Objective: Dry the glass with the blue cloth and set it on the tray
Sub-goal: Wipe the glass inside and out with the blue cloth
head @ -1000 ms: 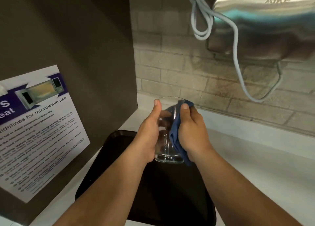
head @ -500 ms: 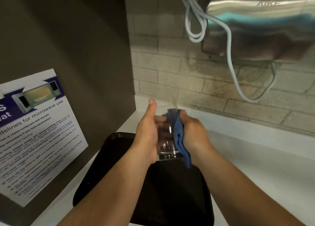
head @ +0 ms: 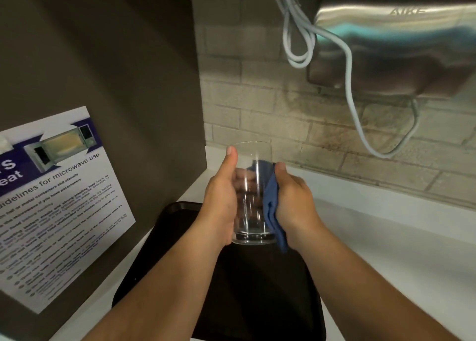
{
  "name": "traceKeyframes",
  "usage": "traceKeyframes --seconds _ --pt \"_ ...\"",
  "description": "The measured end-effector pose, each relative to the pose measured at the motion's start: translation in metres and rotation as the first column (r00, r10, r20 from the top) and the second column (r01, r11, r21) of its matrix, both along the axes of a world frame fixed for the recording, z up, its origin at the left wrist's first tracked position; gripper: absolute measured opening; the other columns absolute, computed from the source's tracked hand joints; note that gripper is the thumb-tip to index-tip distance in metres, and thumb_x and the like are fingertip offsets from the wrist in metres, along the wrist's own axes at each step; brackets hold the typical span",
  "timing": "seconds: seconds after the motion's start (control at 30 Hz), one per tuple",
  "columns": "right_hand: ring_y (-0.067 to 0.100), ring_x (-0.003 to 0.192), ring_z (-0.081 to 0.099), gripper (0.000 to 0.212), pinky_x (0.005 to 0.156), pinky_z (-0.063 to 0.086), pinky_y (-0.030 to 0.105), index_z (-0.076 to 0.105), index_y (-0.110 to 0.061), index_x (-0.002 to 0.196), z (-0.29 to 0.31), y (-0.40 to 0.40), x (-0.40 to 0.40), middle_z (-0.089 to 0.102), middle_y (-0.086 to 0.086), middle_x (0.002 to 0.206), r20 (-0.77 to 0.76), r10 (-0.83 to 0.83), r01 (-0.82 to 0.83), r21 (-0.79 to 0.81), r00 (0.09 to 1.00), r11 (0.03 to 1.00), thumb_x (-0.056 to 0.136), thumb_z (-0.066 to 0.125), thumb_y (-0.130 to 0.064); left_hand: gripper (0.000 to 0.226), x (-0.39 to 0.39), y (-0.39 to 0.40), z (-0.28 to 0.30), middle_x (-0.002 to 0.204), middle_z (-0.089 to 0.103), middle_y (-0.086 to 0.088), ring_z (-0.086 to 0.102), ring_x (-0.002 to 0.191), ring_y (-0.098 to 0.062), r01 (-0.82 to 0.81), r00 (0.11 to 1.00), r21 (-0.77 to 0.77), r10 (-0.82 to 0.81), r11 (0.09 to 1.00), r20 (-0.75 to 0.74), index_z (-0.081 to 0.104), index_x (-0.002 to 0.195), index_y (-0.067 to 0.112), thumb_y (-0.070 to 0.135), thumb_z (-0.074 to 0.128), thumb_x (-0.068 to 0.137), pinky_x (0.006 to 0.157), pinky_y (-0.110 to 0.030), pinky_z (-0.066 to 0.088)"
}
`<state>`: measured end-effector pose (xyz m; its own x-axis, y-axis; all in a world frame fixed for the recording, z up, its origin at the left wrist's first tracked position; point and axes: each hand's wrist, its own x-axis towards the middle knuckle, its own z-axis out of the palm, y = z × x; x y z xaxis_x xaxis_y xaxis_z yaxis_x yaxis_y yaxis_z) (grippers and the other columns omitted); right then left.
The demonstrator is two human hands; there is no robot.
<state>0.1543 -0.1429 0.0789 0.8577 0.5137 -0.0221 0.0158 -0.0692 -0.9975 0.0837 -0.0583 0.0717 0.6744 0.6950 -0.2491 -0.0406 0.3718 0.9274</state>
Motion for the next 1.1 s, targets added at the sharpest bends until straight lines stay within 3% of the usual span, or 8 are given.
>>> traceKeyframes --seconds 0.1,0.23,0.43,0.6,0.73,0.9,1.0,1.1 --pt "-0.002 0.052 0.061 0.039 0.050 0.044 0.010 0.057 -0.017 0.078 -0.029 -0.013 -0.035 0.063 0.001 0.059 0.188 0.087 -0.067 -0.110 0.978 0.992 0.102 0.033 -0.034 0.075 0.003 0.009 -0.001 0.095 0.077 -0.015 0.073 0.083 -0.029 -0.122 0.992 0.008 0.122 0.993 -0.041 0.072 0.095 0.009 0.081 0.050 0.090 0.085 -0.049 0.061" --pt "0.005 0.073 0.062 0.009 0.061 0.048 0.013 0.042 -0.030 0.097 -0.036 -0.006 -0.045 0.059 -0.005 0.082 0.446 0.084 -0.029 -0.128 0.891 0.991 0.100 0.035 -0.034 0.071 0.000 0.006 -0.006 0.096 0.079 -0.015 0.072 0.091 -0.028 -0.052 0.995 0.042 0.055 0.998 -0.081 0.072 0.095 0.010 0.077 0.049 0.092 0.082 -0.042 0.056" --pt "0.007 0.083 0.061 0.032 0.075 0.043 0.023 0.055 -0.020 0.111 -0.004 0.016 0.000 0.064 -0.004 0.089 0.296 -0.006 0.008 -0.004 0.955 1.000 0.103 0.029 -0.037 0.085 0.001 0.010 -0.011 0.091 0.083 -0.016 0.078 0.087 -0.031 0.094 0.993 0.033 -0.091 0.995 -0.079 0.080 0.095 0.010 0.085 0.040 0.090 0.080 -0.041 0.060" --pt "0.003 0.068 0.056 0.026 0.056 0.040 0.007 0.050 -0.017 0.102 -0.013 0.014 -0.003 0.060 -0.003 0.077 0.335 -0.092 0.107 -0.027 0.938 0.994 0.103 0.029 -0.034 0.075 0.002 0.008 -0.008 0.114 0.068 -0.002 0.065 0.109 -0.022 0.019 0.969 0.246 0.042 0.969 -0.244 0.061 0.131 0.017 0.079 0.043 0.093 0.096 -0.042 0.053" --pt "0.001 0.064 0.056 0.028 0.055 0.043 0.005 0.052 -0.014 0.103 -0.011 0.015 -0.005 0.057 -0.008 0.073 0.424 -0.115 0.140 -0.029 0.898 0.990 0.103 0.031 -0.032 0.073 0.004 -0.005 -0.009 0.115 0.073 -0.002 0.070 0.109 -0.020 0.086 0.988 0.104 -0.072 0.991 -0.134 0.061 0.128 0.022 0.079 0.053 0.084 0.097 -0.043 0.058" --pt "0.015 0.061 0.060 0.047 0.062 0.051 0.016 0.058 -0.011 0.076 -0.007 0.014 0.014 0.061 0.009 0.063 0.028 -0.105 0.105 -0.001 0.994 0.994 0.103 0.029 -0.035 0.069 -0.001 -0.003 -0.007 0.106 0.083 -0.013 0.078 0.101 -0.032 0.098 0.991 -0.063 -0.103 0.993 -0.080 0.078 0.110 0.017 0.078 0.053 0.090 0.090 -0.049 0.061" --pt "0.024 0.079 0.069 0.049 0.075 0.055 0.031 0.065 -0.005 0.095 -0.019 0.003 0.000 0.070 0.020 0.084 -0.084 0.003 -0.007 -0.047 0.996 0.999 0.103 0.029 -0.037 0.082 -0.001 -0.001 -0.003 0.110 0.081 -0.018 0.077 0.097 -0.034 0.055 0.996 -0.130 -0.064 0.990 -0.065 0.074 0.117 0.006 0.080 0.050 0.091 0.077 -0.044 0.059" --pt "0.006 0.073 0.065 0.034 0.064 0.047 0.013 0.057 -0.017 0.102 -0.039 -0.007 -0.029 0.067 0.002 0.085 0.253 0.048 -0.008 -0.157 0.966 0.988 0.102 0.031 -0.039 0.077 0.003 0.002 -0.003 0.107 0.075 -0.014 0.072 0.095 -0.031 -0.033 0.995 -0.172 0.017 0.984 -0.095 0.072 0.112 0.007 0.079 0.053 0.091 0.079 -0.044 0.056"
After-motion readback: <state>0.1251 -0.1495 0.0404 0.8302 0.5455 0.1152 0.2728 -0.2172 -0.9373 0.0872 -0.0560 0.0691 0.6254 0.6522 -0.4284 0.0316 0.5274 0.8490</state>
